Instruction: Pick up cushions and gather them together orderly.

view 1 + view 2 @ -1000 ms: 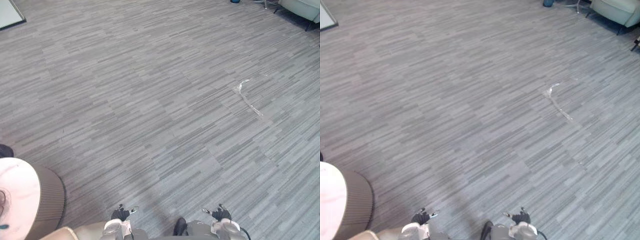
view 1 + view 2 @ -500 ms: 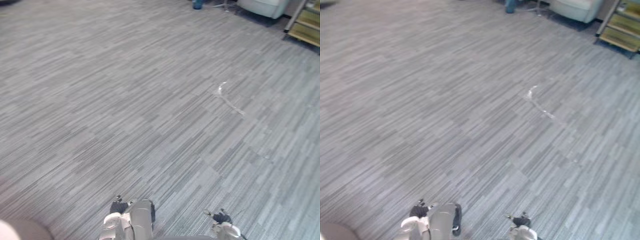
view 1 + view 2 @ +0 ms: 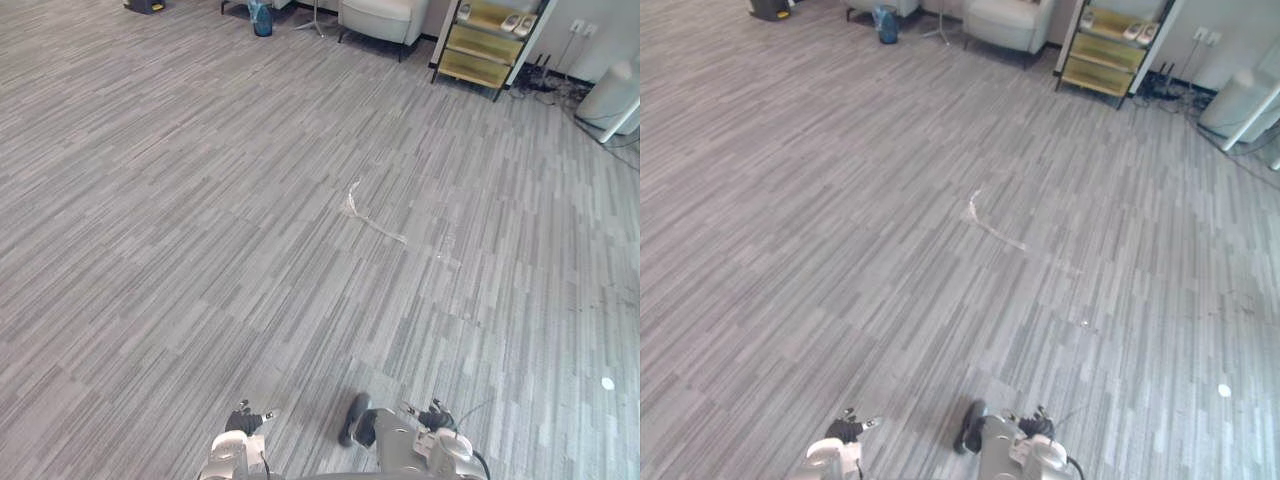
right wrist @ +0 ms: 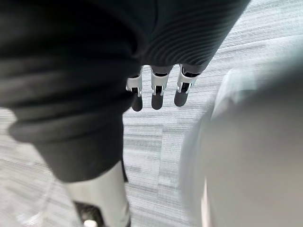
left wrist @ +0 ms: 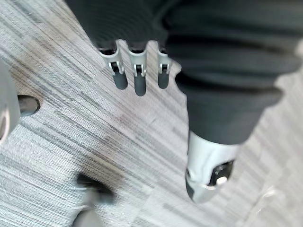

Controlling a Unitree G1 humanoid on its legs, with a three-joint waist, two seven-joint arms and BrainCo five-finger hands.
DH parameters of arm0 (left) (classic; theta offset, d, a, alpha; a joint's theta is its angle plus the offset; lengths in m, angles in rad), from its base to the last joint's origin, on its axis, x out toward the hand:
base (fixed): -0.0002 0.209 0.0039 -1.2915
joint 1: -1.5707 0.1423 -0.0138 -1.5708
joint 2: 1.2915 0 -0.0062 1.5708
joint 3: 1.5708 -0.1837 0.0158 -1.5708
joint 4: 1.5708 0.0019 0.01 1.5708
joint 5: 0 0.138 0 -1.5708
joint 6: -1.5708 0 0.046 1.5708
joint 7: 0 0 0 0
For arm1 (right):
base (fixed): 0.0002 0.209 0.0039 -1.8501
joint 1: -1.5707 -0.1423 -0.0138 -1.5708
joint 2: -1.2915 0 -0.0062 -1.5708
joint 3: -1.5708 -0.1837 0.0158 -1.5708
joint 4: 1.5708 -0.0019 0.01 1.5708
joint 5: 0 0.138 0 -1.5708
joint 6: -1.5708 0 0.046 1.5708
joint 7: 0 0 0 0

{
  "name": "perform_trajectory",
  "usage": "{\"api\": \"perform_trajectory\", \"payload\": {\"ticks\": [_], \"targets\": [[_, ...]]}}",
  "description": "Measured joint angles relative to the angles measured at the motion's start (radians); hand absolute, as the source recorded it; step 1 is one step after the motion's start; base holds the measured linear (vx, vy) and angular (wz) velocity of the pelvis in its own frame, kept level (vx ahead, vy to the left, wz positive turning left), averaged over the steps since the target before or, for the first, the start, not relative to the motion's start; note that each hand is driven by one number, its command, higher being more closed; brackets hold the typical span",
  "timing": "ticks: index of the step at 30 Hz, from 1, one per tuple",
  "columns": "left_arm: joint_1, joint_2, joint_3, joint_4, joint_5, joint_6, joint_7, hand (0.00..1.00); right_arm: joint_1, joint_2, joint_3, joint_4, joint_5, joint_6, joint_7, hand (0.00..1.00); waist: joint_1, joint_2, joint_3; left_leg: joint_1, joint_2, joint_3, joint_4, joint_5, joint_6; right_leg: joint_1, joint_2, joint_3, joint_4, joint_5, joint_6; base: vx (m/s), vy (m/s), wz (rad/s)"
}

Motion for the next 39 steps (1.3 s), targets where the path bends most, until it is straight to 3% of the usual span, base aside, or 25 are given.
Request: {"api": "perform_trajectory", "payload": {"ticks": [1,2,4,5,7,10,11,13,14,15,19,20,21,22,23,25,27,28,29,30,31,32,34,38,39], "targets": [[-0.001,-0.014,0.012,0.0,0.002,0.0,0.001,0.0,0.006,-0.001,-0.017,0.0,-0.003,0.005,-0.002,0.0,-0.005,0.025,0.004,-0.036,0.032,-0.047,0.125,0.025,-0.006,0.027,0.031,-0.006,0.011,-0.045,-0.004,0.57,-0.248,-0.21],[-0.003,-0.017,0.048,-0.002,0.002,0.004,0.002,0.0,0.017,-0.001,-0.024,-0.005,-0.002,0.004,-0.002,0.0,-0.011,0.044,0.017,-0.111,0.071,-0.095,0.373,0.118,0.033,0.099,0.069,-0.005,-0.005,-0.088,-0.006,0.57,-0.248,-0.22],[0.01,-0.024,0.064,-0.034,0.002,0.007,0.0,0.0,0.024,0.001,-0.01,-0.008,0.002,0.003,-0.007,0.0,-0.003,0.049,0.028,-0.237,0.115,-0.15,0.696,0.274,0.063,0.209,0.117,0.017,-0.057,-0.125,-0.015,0.56,-0.11,-0.38],[0.016,-0.023,0.062,-0.059,0.002,0.003,-0.002,0.0,0.031,0.01,0.008,-0.008,0.016,0.001,-0.01,0.0,0.001,0.039,0.037,-0.344,0.136,-0.154,0.887,0.221,0.061,0.299,0.145,0.046,-0.088,-0.152,-0.021,0.66,-0.101,-0.5],[0.013,-0.013,0.051,-0.095,0.005,0.001,-0.005,0.0,0.022,0.042,0.011,-0.008,0.027,0.001,-0.011,0.0,0.015,0.008,0.041,-0.466,0.115,-0.147,0.927,0.154,0.068,0.38,0.147,0.084,-0.141,-0.166,-0.017,0.48,-0.08,-0.61],[0.014,-0.018,0.032,-0.134,0.005,-0.006,-0.006,0.0,0.004,0.075,0.01,-0.007,0.04,0.0,-0.018,0.0,0.034,-0.004,0.038,-0.597,0.072,-0.118,0.69,0.065,0.072,0.486,0.146,0.164,-0.23,-0.162,-0.006,0.52,0.023,-0.83],[0.014,-0.025,0.032,-0.139,0.005,-0.008,-0.006,0.0,0.009,0.078,0.006,-0.006,0.047,0.001,-0.021,0.0,0.042,-0.005,0.041,-0.605,0.017,-0.122,0.419,0.067,0.066,0.538,0.124,0.218,-0.267,-0.177,0.025,0.52,0.118,-0.89],[0.023,-0.03,0.029,-0.135,0.004,-0.009,-0.006,0.0,0.015,0.072,0.006,-0.004,0.047,0.001,-0.02,0.0,0.052,0.01,0.031,-0.594,-0.021,-0.138,0.174,0.132,0.037,0.559,0.11,0.263,-0.288,-0.204,0.066,0.39,0.168,-0.93],[0.028,-0.032,0.025,-0.124,0.0,-0.016,-0.006,0.0,0.018,0.067,0.011,0.004,0.046,0.005,-0.02,0.0,0.07,0.019,0.024,-0.565,-0.035,-0.144,0.112,0.269,0.035,0.583,0.102,0.32,-0.299,-0.23,0.084,0.62,0.261,-0.95],[0.03,-0.007,0.022,-0.12,0.001,-0.021,-0.004,0.0,0.017,0.075,0.024,0.007,0.044,0.008,-0.018,0.0,0.067,-0.018,0.008,-0.561,-0.065,-0.106,0.12,0.22,0.058,0.598,0.065,0.365,-0.323,-0.225,0.088,0.65,0.248,-0.73],[0.04,0.017,0.031,-0.105,-0.001,-0.019,-0.008,0.0,0.04,0.07,0.013,0.005,0.007,0.01,-0.006,0.0,0.076,-0.053,-0.003,-0.505,-0.074,-0.035,0.181,0.112,0.104,0.535,0.015,0.427,-0.1,-0.217,0.134,0.54,0.173,-0.42],[0.043,0.026,0.028,-0.084,-0.002,-0.016,-0.01,0.0,0.04,0.068,0.013,0.007,-0.015,0.008,0.002,0.0,0.074,-0.054,-0.003,-0.439,-0.083,-0.025,0.14,0.091,0.108,0.438,-0.005,0.421,0.142,-0.168,0.257,0.38,0.119,-0.27],[0.043,0.029,0.024,-0.073,-0.002,-0.012,-0.01,0.0,0.042,0.068,0.012,0.009,-0.023,0.008,0.005,0.0,0.069,-0.054,-0.002,-0.404,-0.088,-0.025,0.118,0.083,0.112,0.392,-0.017,0.418,0.255,-0.136,0.312,0.47,0.121,-0.17],[0.044,0.035,0.013,-0.063,-0.002,-0.003,-0.009,0.0,0.048,0.065,0.005,0.0,-0.025,0.008,0.013,0.0,0.063,-0.057,-0.002,-0.329,-0.103,-0.028,0.075,0.08,0.113,0.323,-0.053,0.377,0.427,-0.136,0.308,0.48,0.073,0.1],[0.044,0.035,0.001,-0.052,-0.002,-0.002,-0.008,0.0,0.049,0.051,0.006,-0.002,-0.025,0.007,0.017,0.0,0.06,-0.051,0.0,-0.248,-0.11,-0.046,0.021,0.08,0.113,0.286,-0.093,0.288,0.493,-0.168,0.251,0.48,0.046,0.16],[0.039,0.035,-0.025,-0.048,-0.002,-0.002,-0.008,0.0,0.05,0.032,0.006,0.004,-0.025,0.008,0.02,0.0,0.048,-0.032,0.004,-0.142,-0.09,-0.049,-0.056,0.08,0.113,0.246,-0.122,0.136,0.417,-0.221,0.159,0.56,-0.031,0.23],[0.036,0.037,-0.027,-0.031,-0.001,-0.002,-0.007,0.0,0.047,0.028,0.006,0.001,-0.025,0.003,0.02,0.0,0.038,-0.029,0.003,-0.09,-0.059,-0.049,-0.089,0.08,0.113,0.162,-0.11,0.042,0.233,-0.227,0.135,0.44,-0.09,0.2],[0.037,0.038,-0.029,-0.029,-0.001,-0.001,-0.007,0.0,0.042,0.024,0.006,0.001,-0.025,0.001,0.02,0.0,0.031,-0.029,0.003,-0.08,-0.05,-0.05,-0.099,0.08,0.113,0.133,-0.099,0.042,0.164,-0.209,0.131,0.43,-0.179,0.3],[0.044,0.046,-0.052,-0.026,-0.001,-0.002,-0.006,0.0,0.032,0.013,0.007,0.011,-0.024,0.004,0.02,0.0,0.011,-0.033,0.005,-0.044,-0.039,-0.052,-0.128,0.078,0.107,0.092,-0.056,0.082,-0.078,-0.069,0.135,0.44,-0.202,0.31],[0.044,0.05,-0.056,-0.026,-0.001,-0.002,-0.007,0.0,0.033,0.012,0.007,0.016,-0.023,0.004,0.02,0.0,0.008,-0.038,0.006,-0.036,-0.04,-0.055,-0.13,0.074,0.1,0.087,-0.049,0.104,-0.135,-0.024,0.133,0.56,-0.297,0.29],[0.049,0.061,-0.056,-0.025,-0.001,-0.003,-0.007,0.0,0.045,0.009,0.007,0.026,-0.02,0.003,0.02,0.0,0.007,-0.056,0.006,-0.011,-0.051,-0.062,-0.13,0.059,0.068,0.082,-0.038,0.152,-0.229,0.093,0.121,0.52,-0.29,-0.05],[0.05,0.042,-0.045,-0.003,-0.001,-0.002,-0.002,0.0,0.029,-0.033,0.007,0.044,-0.022,0.002,0.022,0.0,0.007,-0.011,0.004,0.044,-0.014,-0.088,-0.129,0.038,0.028,0.07,0.004,0.188,-0.139,0.156,0.073,0.59,-0.33,-0.14],[0.054,0.021,-0.044,-0.002,-0.001,-0.004,-0.003,0.0,0.027,-0.052,0.007,0.046,-0.023,0.002,0.022,0.0,0.006,0.01,-0.005,0.032,0.004,-0.109,-0.071,0.042,0.02,0.044,0.019,0.189,-0.061,0.048,0.082,0.47,-0.271,-0.13],[0.065,-0.007,0.019,-0.036,0.0,-0.002,-0.009,0.0,0.031,-0.046,0.014,0.042,-0.023,0.006,0.021,0.0,0.004,0.053,0.006,-0.266,0.148,-0.193,0.63,0.142,0.008,0.182,0.127,0.159,-0.096,-0.069,0.038,0.45,-0.244,0.0],[0.065,-0.002,0.024,-0.067,-0.001,-0.007,-0.011,0.0,0.027,-0.042,0.038,0.045,-0.022,0.008,0.021,0.0,0.02,0.06,0.025,-0.355,0.171,-0.168,0.789,0.104,0.017,0.27,0.152,0.157,-0.139,-0.084,0.02,0.44,-0.145,0.02]]}}
